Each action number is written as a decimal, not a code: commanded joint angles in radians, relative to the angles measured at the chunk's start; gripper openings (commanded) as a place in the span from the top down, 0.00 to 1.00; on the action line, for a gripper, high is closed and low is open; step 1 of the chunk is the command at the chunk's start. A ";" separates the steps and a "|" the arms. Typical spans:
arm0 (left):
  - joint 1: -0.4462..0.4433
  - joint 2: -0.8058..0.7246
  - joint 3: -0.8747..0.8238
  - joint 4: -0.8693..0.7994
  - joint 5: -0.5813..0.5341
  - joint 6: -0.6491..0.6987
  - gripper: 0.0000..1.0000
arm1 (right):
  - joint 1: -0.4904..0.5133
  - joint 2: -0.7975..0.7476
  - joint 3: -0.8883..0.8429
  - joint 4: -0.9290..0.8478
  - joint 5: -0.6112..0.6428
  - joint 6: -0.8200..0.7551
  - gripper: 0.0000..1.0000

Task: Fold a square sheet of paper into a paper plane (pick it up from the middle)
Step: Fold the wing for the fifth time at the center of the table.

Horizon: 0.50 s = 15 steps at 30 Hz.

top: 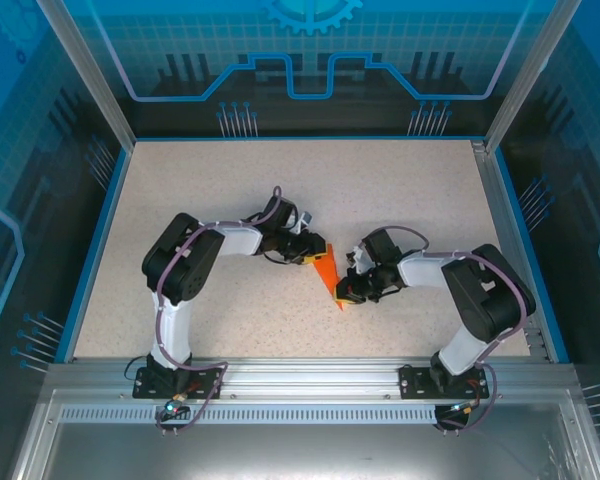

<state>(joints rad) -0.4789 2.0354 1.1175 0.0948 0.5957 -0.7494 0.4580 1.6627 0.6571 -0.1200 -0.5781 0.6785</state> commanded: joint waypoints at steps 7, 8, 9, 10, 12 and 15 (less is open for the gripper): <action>0.132 0.051 0.056 -0.050 -0.042 0.090 0.58 | 0.005 0.094 -0.017 -0.103 0.082 -0.042 0.99; 0.141 0.053 0.069 -0.064 -0.040 0.096 0.58 | 0.005 0.093 -0.016 -0.100 0.076 -0.041 0.99; 0.153 0.054 0.079 -0.077 -0.035 0.102 0.58 | 0.005 0.094 -0.012 -0.098 0.071 -0.039 0.99; 0.165 0.047 0.082 -0.081 -0.030 0.104 0.58 | 0.005 0.094 -0.011 -0.093 0.068 -0.036 0.98; 0.179 0.024 0.084 -0.094 -0.024 0.104 0.57 | 0.005 0.090 -0.009 -0.092 0.072 -0.025 0.98; 0.186 -0.042 0.081 -0.149 -0.043 0.124 0.57 | 0.005 0.082 -0.007 -0.075 0.073 0.001 0.96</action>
<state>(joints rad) -0.2996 2.0533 1.1831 0.0345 0.5854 -0.6750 0.4572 1.6920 0.6785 -0.1192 -0.6113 0.6575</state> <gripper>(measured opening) 0.432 0.045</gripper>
